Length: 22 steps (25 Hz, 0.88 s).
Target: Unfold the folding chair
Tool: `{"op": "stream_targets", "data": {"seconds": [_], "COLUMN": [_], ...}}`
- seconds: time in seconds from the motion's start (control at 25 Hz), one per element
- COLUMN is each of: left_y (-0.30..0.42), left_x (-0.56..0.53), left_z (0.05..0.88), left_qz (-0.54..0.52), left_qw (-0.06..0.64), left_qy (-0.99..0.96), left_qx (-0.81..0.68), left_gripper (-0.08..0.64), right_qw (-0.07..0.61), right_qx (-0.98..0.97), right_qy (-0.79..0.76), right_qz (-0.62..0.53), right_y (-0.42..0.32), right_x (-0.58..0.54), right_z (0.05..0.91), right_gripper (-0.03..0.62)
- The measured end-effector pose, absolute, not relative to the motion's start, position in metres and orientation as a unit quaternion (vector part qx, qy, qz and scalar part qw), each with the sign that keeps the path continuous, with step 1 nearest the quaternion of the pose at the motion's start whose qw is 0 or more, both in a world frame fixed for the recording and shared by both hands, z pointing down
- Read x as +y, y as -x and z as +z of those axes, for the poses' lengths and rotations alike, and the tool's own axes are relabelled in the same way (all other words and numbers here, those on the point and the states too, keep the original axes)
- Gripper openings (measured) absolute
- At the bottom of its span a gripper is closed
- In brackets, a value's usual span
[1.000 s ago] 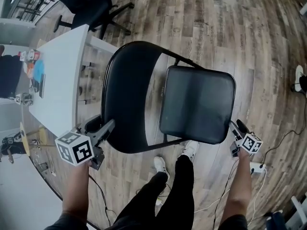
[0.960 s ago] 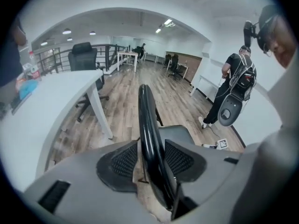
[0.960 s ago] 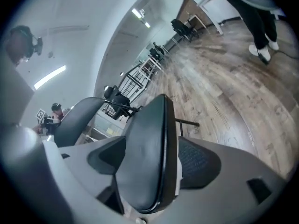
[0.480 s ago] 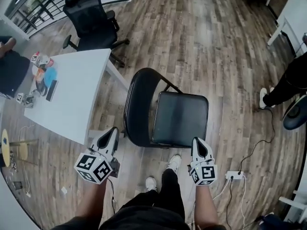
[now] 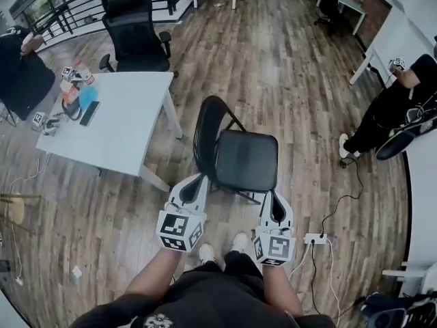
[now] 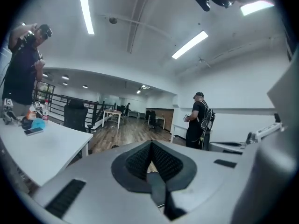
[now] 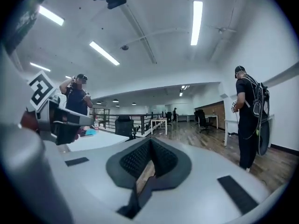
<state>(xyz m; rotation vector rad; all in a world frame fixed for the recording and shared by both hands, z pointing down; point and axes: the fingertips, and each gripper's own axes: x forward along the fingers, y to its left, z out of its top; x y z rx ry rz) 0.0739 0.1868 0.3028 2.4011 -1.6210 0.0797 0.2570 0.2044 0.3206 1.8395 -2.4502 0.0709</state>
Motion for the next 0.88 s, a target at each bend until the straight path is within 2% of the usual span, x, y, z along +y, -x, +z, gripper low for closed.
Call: {"op": "stream_targets", "data": {"seconds": [0.44, 0.68, 0.88], "left_y": [-0.116, -0.150, -0.159], "left_x": [0.302, 0.348, 0.373], "left_z": [0.267, 0.257, 0.258], "left_qz": [0.023, 0.022, 0.037], "left_qw": [0.105, 0.091, 0.087], "left_qy": [-0.801, -0.799, -0.799], "left_qx": [-0.589, -0.594, -0.594], "left_gripper": [0.005, 0.005, 0.005], "right_qw": [0.022, -0.011, -0.003], "right_qx": [-0.830, -0.835, -0.835], "right_qy": [-0.553, -0.549, -0.548], "right_qz": [-0.070, -0.038, -0.049], "right_y": [-0.257, -0.289, -0.295], "right_x": [0.304, 0.346, 0.370], "right_z": [0.242, 0.236, 0.238], "right_gripper": [0.014, 0.014, 0.015]}}
